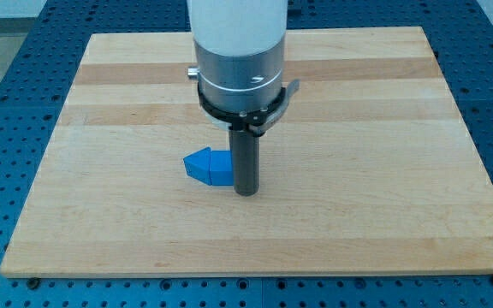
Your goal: Point your arm to the bottom left
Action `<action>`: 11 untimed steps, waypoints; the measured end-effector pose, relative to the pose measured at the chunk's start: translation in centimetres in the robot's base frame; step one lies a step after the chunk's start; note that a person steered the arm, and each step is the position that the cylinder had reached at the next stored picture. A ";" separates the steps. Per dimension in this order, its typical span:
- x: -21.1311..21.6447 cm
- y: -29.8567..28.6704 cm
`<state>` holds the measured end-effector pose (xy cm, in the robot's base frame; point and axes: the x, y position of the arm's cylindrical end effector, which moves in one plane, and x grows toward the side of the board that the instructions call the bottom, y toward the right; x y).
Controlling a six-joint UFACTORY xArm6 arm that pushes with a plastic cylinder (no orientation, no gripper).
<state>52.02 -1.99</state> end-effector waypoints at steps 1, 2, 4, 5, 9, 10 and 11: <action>-0.1 1.9; -1.3 6.3; -3.8 3.9; -3.8 0.8; -1.6 -7.3; -1.4 -9.7; -2.7 -11.1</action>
